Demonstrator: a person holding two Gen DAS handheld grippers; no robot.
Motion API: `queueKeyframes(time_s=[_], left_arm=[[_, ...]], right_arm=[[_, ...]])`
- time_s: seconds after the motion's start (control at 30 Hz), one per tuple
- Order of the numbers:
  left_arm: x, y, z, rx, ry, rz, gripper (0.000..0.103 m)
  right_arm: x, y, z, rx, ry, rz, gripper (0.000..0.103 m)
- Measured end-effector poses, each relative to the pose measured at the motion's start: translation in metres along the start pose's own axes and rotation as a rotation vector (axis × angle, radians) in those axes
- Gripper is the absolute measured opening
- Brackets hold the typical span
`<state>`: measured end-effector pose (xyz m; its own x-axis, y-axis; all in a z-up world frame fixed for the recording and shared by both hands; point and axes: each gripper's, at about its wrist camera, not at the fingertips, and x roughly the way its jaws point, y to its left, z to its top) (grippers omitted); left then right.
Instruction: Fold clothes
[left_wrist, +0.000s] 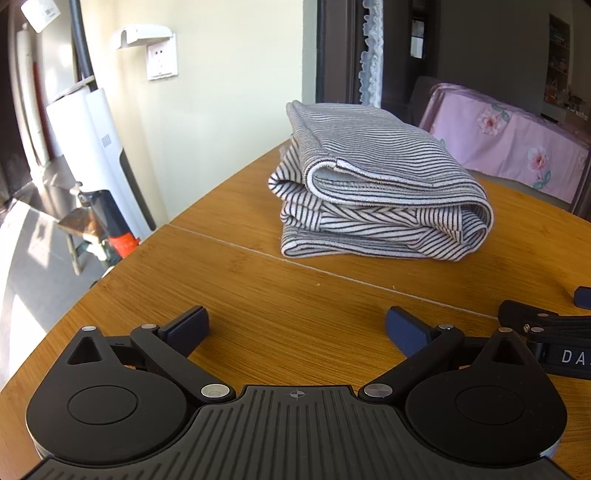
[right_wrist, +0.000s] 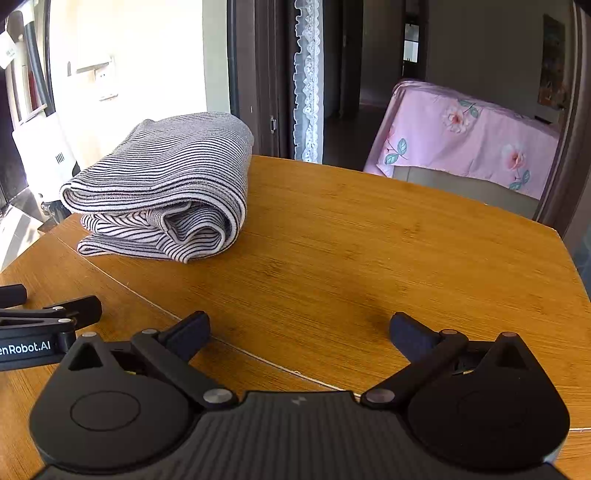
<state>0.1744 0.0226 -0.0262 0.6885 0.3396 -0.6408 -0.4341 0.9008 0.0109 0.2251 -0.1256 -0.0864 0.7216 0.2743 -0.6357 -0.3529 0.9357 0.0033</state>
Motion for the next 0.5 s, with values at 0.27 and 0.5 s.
queueKeyframes(time_s=[0.27, 0.5], left_arm=[[-0.0014, -0.0008, -0.0004, 0.001, 0.0, 0.001, 0.103], [-0.0003, -0.0004, 0.0002, 0.0, 0.0, 0.0, 0.103]], right_arm=[[-0.0015, 0.0012, -0.0008, 0.002, 0.0, 0.0, 0.103], [-0.0027, -0.0011, -0.0018, 0.002, -0.001, 0.001, 0.103]])
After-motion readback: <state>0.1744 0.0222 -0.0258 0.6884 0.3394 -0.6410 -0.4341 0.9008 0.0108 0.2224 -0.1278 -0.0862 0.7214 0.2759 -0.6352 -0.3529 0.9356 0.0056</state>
